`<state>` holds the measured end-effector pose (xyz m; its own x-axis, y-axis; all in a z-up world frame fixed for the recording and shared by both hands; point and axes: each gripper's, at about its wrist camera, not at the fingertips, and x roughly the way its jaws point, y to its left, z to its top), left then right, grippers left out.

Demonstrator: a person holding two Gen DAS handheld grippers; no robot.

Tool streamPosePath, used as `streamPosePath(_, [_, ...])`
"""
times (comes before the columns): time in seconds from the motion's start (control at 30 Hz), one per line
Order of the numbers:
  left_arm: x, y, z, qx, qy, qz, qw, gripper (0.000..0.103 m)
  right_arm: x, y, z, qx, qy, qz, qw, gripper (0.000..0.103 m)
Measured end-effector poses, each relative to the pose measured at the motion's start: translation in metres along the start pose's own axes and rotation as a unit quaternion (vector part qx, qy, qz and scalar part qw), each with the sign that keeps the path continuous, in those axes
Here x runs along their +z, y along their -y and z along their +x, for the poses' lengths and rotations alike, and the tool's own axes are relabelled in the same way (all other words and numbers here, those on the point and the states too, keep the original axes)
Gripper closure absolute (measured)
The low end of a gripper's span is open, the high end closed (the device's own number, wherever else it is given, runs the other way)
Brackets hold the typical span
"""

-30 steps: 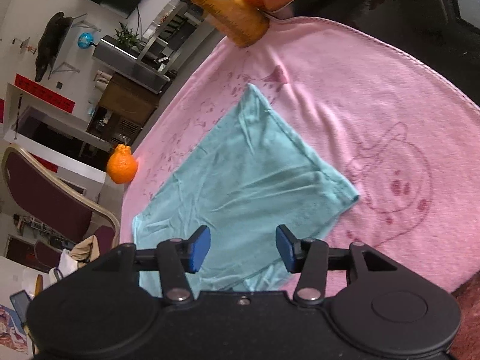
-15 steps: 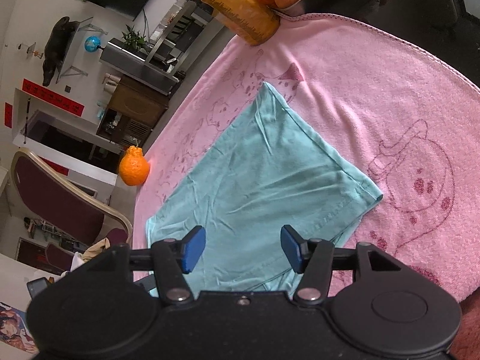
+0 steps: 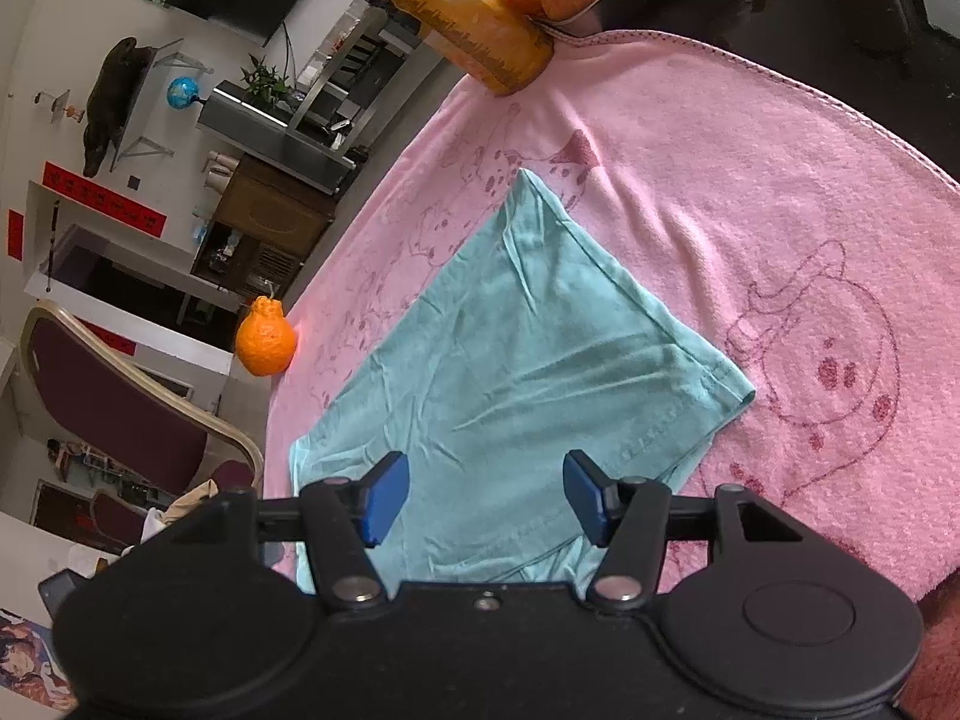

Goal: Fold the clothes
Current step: 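Open both tools and reposition them along the folded teal shirt edge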

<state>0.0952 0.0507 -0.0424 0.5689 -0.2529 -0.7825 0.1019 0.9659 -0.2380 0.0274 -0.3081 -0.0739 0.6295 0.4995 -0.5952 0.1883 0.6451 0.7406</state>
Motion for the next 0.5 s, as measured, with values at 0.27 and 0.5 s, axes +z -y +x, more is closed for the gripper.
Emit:
streamPosePath(0.27, [-0.014, -0.016, -0.010, 0.034, -0.017, -0.028, 0.9989, 0.016, -0.002, 0.004, -0.007, -0.005, 0.008, -0.006, 1.000, 0.047])
streamPosePath(0.5, [-0.031, -0.040, -0.013, 0.071, -0.040, -0.026, 0.9963, 0.047, -0.007, 0.027, -0.020, 0.004, -0.002, 0.044, 0.999, 0.042])
